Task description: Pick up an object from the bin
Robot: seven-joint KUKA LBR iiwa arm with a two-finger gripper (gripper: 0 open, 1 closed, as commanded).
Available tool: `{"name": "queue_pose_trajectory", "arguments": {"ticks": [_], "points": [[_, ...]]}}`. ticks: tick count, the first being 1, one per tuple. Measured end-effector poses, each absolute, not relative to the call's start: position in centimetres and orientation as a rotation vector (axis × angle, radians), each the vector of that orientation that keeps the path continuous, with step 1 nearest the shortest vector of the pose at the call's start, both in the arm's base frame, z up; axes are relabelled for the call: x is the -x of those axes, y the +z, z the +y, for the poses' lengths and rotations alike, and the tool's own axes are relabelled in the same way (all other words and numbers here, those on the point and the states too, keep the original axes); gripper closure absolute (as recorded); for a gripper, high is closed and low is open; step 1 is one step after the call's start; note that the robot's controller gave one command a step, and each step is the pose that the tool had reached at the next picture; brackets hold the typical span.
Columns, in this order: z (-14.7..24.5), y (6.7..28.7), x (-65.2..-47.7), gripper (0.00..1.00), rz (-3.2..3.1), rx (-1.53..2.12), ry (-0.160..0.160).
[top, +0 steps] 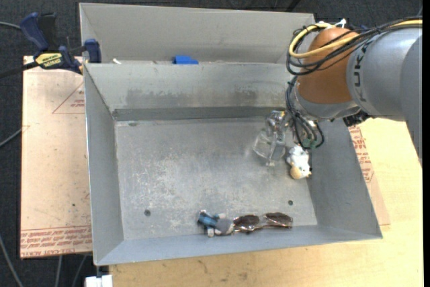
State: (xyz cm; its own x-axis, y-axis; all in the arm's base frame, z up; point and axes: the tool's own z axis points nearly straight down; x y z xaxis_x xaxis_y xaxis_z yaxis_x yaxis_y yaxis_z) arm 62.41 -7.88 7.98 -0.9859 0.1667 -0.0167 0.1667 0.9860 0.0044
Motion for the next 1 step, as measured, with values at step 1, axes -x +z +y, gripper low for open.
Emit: {"name": "queue_pose_trajectory", "arguments": {"ticks": [1], "points": [[-7.93, 8.8, -62.42, 1.0, 3.121, -0.211, 0.0]]}}
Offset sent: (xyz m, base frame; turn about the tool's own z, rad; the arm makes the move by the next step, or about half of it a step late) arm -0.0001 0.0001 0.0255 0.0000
